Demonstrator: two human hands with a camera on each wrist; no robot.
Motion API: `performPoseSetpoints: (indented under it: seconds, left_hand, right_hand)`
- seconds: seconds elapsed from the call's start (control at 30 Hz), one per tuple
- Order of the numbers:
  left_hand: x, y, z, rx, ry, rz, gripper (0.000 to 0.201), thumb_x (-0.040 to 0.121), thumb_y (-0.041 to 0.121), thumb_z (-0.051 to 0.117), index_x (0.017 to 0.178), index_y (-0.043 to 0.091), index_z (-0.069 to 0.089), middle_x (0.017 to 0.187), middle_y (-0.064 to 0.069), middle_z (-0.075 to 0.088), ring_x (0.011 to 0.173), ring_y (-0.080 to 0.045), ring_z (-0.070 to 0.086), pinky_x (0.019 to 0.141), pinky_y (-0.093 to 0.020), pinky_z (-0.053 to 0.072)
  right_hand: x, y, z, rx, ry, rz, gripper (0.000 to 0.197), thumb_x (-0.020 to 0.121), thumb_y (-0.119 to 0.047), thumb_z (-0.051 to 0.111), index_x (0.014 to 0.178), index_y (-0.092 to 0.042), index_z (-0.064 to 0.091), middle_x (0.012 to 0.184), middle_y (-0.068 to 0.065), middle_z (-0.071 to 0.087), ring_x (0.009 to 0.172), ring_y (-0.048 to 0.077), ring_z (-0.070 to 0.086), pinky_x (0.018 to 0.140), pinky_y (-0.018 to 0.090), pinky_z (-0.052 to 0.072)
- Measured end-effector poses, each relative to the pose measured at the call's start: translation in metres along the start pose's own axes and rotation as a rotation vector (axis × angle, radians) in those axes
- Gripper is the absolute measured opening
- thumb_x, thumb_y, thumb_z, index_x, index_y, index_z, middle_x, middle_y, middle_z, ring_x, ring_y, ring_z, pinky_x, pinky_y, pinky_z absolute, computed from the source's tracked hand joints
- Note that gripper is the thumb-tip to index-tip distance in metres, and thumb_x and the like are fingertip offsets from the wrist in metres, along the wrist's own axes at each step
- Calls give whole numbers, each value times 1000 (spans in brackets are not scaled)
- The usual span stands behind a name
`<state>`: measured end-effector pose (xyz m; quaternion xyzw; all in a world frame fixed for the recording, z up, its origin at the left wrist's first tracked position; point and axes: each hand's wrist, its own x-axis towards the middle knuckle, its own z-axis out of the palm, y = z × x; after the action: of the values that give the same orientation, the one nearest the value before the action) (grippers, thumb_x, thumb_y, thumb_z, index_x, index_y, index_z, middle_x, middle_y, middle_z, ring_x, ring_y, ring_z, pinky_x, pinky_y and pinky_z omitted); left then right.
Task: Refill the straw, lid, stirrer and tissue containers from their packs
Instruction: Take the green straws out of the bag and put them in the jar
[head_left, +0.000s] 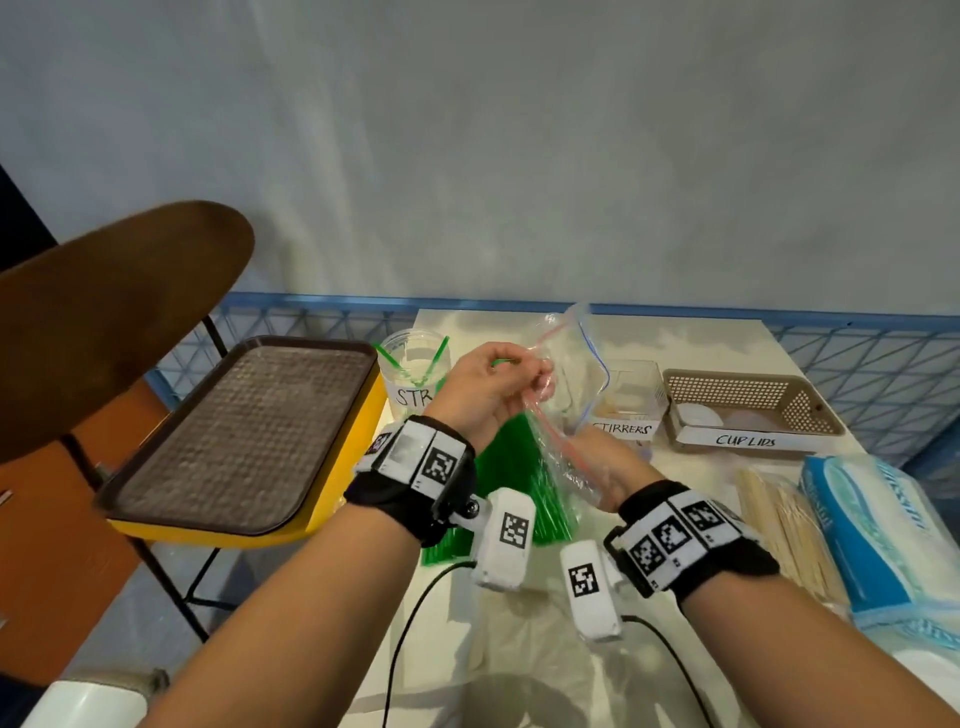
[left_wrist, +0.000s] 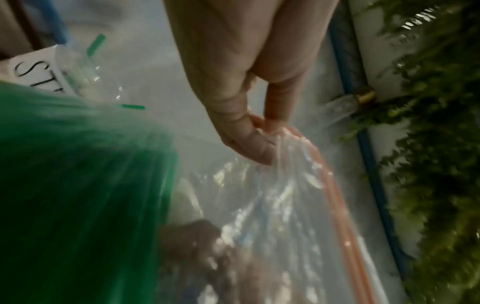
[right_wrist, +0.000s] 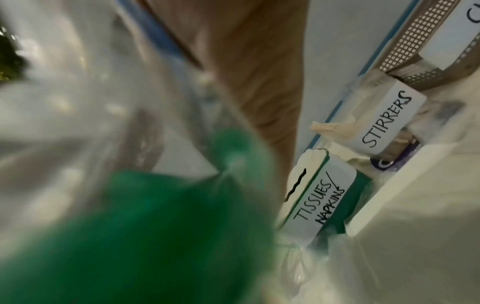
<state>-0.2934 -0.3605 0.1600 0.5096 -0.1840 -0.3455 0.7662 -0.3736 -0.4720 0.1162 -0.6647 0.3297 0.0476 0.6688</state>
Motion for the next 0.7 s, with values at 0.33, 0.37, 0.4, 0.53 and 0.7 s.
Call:
performPoseSetpoints:
  seconds: [0.33, 0.37, 0.4, 0.53, 0.7]
  left_hand:
    - [-14, -18, -93, 202, 430, -228, 94, 59, 61, 69, 135, 14, 40, 141, -10, 42, 130, -31, 40, 105, -54, 36]
    - [-19, -23, -98, 120, 346, -310, 96, 53, 60, 72, 132, 13, 45, 138, -13, 47, 126, -33, 45, 102, -53, 40]
    - [-24, -27, -102, 56, 284, -334, 87, 53, 55, 75, 125, 13, 52, 129, -14, 57, 119, -32, 54, 97, -50, 45]
    - [-34, -31, -116, -117, 280, -245, 41, 64, 30, 74, 101, 13, 67, 92, -11, 74, 85, -28, 69, 88, -49, 49]
    - [-41, -29, -137, -207, 407, -212, 38, 81, 14, 61, 118, 6, 58, 101, -18, 69, 96, -31, 63, 93, -53, 45]
  right_hand:
    - [-5, -18, 6, 183, -4, -68, 41, 100, -19, 37, 139, -6, 38, 130, 21, 51, 92, 21, 58, 79, 35, 47]
    - [-8, -21, 9, 182, -32, -69, 41, 100, -20, 38, 139, -7, 39, 132, 24, 49, 91, 23, 58, 76, 34, 47]
    - [-9, -24, 14, 162, -68, -84, 42, 99, -17, 37, 140, -6, 37, 132, 24, 47, 100, 28, 57, 84, 36, 47]
    - [-10, -29, 30, -21, -133, -194, 42, 99, -16, 34, 141, -8, 29, 113, 15, 52, 95, 28, 56, 79, 23, 50]
    - [8, -17, 49, -184, 281, -723, 72, 72, -5, 76, 125, -20, 29, 125, 0, 36, 87, 7, 61, 74, 10, 48]
